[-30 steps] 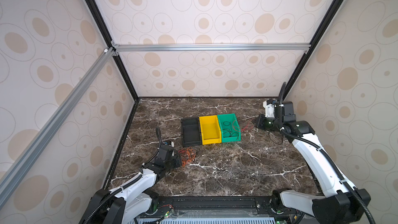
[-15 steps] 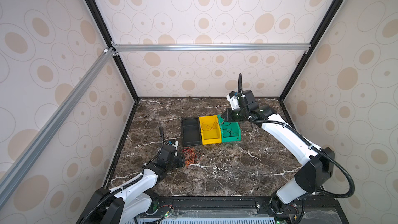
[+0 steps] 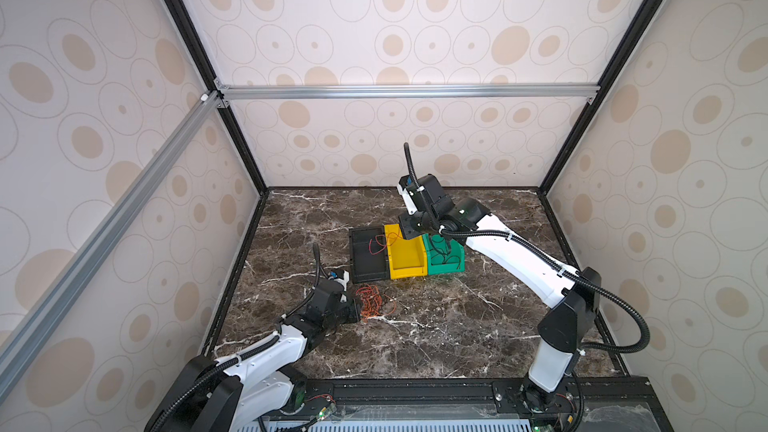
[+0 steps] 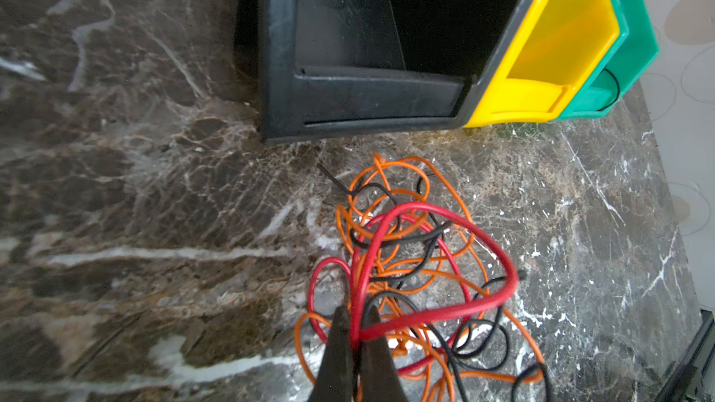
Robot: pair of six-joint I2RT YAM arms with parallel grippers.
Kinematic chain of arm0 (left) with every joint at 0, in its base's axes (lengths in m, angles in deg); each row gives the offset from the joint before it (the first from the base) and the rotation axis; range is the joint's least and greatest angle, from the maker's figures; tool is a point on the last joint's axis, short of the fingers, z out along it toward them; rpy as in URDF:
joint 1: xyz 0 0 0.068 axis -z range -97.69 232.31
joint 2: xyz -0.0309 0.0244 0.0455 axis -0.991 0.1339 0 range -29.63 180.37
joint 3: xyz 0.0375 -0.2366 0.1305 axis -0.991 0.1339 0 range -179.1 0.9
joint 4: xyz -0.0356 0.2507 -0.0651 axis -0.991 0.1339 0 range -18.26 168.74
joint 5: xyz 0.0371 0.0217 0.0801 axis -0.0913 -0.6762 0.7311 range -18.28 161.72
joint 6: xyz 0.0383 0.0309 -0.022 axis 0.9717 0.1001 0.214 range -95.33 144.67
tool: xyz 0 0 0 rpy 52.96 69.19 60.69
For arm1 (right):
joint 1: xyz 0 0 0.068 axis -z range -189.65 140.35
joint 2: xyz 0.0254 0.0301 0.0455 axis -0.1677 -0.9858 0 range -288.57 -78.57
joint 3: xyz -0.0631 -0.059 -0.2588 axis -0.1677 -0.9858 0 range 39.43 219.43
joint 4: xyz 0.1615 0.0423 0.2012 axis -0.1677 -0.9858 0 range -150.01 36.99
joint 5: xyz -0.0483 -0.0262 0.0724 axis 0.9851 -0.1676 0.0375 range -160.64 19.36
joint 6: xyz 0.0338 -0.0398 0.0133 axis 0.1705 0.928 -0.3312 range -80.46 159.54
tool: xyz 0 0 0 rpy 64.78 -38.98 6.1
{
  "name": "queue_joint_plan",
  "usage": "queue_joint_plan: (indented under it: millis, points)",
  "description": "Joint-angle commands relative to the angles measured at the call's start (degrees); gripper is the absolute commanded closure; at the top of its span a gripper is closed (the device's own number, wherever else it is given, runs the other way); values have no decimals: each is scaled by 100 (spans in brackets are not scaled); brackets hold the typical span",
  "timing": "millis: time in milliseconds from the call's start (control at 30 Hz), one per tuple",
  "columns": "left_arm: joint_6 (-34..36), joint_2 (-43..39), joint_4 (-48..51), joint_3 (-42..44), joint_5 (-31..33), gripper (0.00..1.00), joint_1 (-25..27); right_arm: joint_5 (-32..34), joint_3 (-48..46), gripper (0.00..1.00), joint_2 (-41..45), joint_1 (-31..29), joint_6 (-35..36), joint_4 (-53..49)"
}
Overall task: Untangle the cables
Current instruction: 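Lift the red wire over the yellow bin and release it with the right gripper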
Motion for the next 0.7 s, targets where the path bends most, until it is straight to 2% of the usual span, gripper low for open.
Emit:
queue_joint_plan:
  millis: [0, 167, 667]
  points:
    - [-54, 73, -167, -60, -19, 100, 56, 840, 199, 97, -235, 44, 246, -352]
    - [-90, 169, -218, -69, 6, 100, 97, 1404, 289, 97, -623, 45, 274, -602]
    - [-134, 405, -364, -104, 29, 100, 179, 571, 328, 93, -1735, 58, 189, -133]
